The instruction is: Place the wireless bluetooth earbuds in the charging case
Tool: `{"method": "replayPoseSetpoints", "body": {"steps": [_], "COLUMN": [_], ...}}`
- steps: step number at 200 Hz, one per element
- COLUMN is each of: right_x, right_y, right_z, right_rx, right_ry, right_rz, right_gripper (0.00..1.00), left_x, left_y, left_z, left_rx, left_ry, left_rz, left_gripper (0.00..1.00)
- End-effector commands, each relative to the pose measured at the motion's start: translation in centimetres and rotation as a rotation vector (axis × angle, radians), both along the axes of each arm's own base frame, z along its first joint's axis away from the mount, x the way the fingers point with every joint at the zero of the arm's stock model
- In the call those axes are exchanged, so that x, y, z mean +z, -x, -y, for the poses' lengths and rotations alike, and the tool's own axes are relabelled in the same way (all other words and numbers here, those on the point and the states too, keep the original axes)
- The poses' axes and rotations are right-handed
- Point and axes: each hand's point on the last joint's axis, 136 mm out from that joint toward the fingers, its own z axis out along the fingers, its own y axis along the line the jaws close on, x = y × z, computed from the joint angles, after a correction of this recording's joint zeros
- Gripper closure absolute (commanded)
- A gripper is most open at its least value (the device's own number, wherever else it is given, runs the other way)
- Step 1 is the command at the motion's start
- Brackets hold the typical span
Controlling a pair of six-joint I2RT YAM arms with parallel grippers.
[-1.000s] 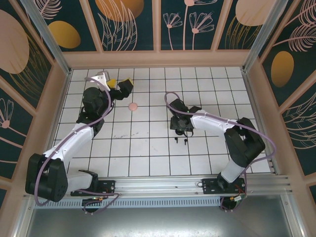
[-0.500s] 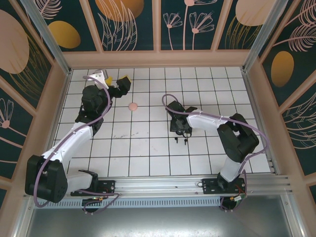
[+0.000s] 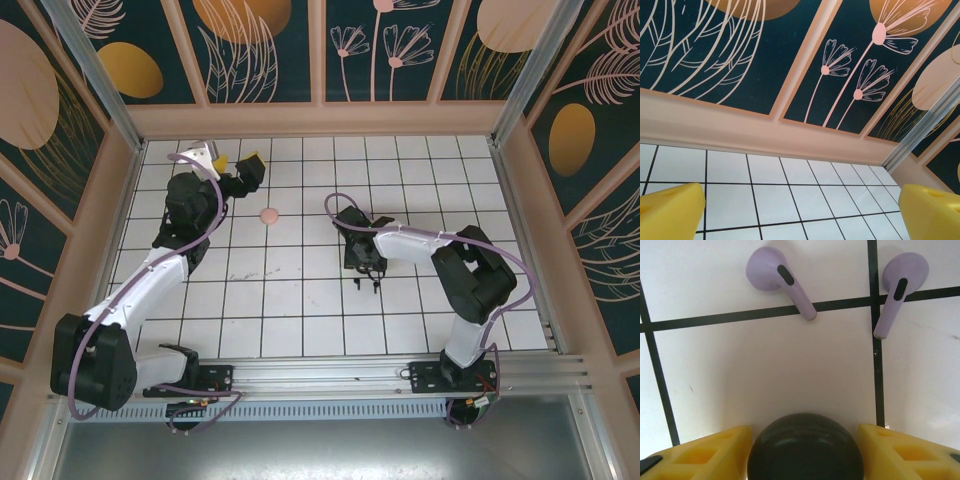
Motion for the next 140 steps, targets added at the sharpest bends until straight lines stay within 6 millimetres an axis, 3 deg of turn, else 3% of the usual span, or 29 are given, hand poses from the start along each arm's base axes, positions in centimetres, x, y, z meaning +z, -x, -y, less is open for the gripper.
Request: {"method": "replayPoseSetpoints", "body": {"steps": [1, 56, 89, 140], "right_x": [-0.3, -0.9, -1.3, 0.9], "right_y": [-0.1, 0.4, 0.7, 0.0], "right_z": [0.0, -0.1, -0.3, -2.1], "right_rx": [-0.018, -0.057, -0.059, -0.048], "right_ry": [0.007, -0.007, -0.029, -0.139], "right_rz": [-0.009, -0.035, -0.045, -0.003], "right_gripper": [0.43, 0.44, 0.53, 0.64], "left_x": [-0.5, -2.3, -2.7, -5.3], "left_y": [-0.4, -1.0, -0.1, 1.2], "left_z": [0.0, -0.5, 0.4, 2.6], "left_rx": [0.006, 0.047, -0.014, -0.161], "left_ry": [0.051, 0.098, 0.102, 0.052], "left_rz": [-0.023, -0.099, -0.071, -0.085], "left_gripper": [0.01, 0.01, 0.01, 0.02]}}
